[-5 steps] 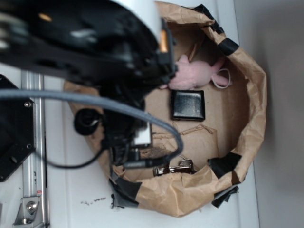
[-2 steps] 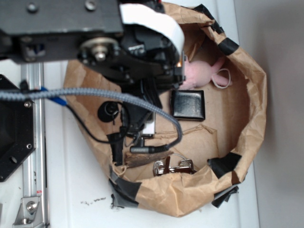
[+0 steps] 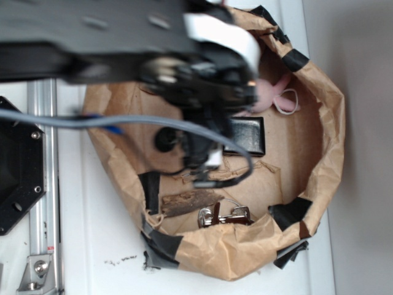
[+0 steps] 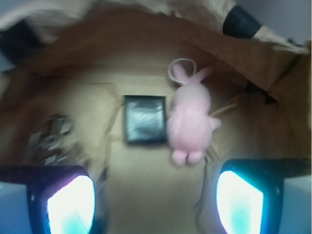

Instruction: Grab the black box.

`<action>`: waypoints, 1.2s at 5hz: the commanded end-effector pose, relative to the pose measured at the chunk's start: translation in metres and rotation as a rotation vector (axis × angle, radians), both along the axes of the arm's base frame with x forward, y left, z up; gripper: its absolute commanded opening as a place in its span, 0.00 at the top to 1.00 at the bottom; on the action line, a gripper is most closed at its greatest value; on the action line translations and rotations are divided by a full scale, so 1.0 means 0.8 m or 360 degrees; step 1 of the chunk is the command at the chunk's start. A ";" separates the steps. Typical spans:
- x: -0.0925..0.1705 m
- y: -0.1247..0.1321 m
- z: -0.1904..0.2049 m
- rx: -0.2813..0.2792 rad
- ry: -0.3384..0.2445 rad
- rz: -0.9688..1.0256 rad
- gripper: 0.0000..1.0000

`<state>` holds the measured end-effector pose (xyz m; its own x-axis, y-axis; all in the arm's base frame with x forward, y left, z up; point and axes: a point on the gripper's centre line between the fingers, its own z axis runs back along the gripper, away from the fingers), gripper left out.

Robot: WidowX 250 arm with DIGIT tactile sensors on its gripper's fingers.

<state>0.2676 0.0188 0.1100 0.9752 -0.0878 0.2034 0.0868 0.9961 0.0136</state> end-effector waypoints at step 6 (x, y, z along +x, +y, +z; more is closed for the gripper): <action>0.011 -0.029 -0.114 -0.0170 0.0278 -0.0233 0.00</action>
